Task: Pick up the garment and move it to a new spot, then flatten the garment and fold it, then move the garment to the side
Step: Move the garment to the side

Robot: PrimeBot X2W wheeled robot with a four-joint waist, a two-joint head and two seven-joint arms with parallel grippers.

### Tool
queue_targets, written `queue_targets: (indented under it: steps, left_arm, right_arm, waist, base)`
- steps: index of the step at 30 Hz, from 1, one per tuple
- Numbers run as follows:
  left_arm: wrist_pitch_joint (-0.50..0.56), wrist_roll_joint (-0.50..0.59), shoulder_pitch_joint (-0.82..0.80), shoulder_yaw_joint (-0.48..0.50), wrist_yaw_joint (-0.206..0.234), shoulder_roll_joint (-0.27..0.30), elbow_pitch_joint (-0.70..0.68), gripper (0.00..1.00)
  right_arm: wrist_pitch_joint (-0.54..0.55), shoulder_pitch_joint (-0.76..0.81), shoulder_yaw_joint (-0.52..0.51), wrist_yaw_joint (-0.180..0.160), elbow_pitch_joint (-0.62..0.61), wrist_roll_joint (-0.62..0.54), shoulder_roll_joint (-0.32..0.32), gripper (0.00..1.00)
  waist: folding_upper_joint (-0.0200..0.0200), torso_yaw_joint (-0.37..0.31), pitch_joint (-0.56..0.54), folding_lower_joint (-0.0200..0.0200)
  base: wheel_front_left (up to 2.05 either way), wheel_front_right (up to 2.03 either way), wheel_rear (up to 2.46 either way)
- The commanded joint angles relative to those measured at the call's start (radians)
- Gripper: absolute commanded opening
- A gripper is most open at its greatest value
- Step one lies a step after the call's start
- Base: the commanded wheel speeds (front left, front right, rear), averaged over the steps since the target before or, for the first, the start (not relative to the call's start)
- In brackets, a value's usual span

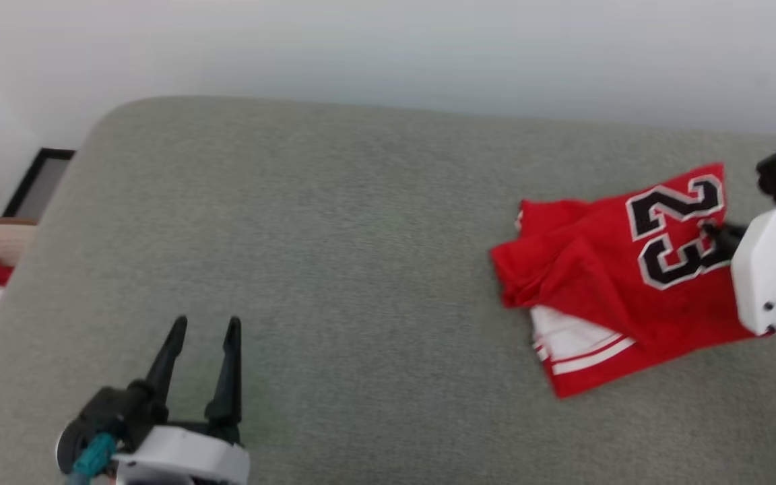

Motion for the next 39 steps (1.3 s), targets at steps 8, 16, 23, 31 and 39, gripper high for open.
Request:
queue_targets:
  steps: [8,16,23,31,39]
  left_arm:
    - [-0.003,0.016,-0.113,-0.031,-0.002,0.017,-0.017,1.00]
    - [-0.002,0.029,-0.222,-0.076,-0.002,0.064,-0.021,1.00]
    - [-0.002,0.033,-0.306,-0.108,-0.002,0.115,-0.020,1.00]
    - [-0.002,0.034,-0.367,-0.133,-0.002,0.162,-0.018,1.00]
    - [-0.002,0.032,-0.414,-0.157,-0.002,0.194,-0.020,1.00]
  right_arm:
    - [-0.067,-0.096,0.033,0.000,-0.052,-0.033,-0.101,0.00]
    - [-0.137,-0.163,0.044,0.000,-0.046,-0.024,-0.143,0.00]
    - [-0.225,-0.232,0.073,0.000,0.002,-0.018,-0.167,0.00]
    - [-0.338,-0.317,0.137,0.000,0.082,-0.026,-0.211,0.00]
    - [-0.474,-0.418,0.228,0.000,0.213,-0.056,-0.275,0.00]
  waist:
    - [-0.0001,-0.122,0.104,-0.0001]
    - [-0.0001,-0.230,0.195,-0.0001]
    - [-0.0001,-0.329,0.265,-0.0001]
    - [-0.0001,-0.400,0.323,-0.0001]
    - [-0.0001,-0.441,0.383,-0.0001]
  base:
    - [0.00,0.00,0.00]
    - [0.00,0.00,0.00]
    - [0.00,0.00,0.00]
    - [0.00,0.00,0.00]
    - [0.00,0.00,0.00]
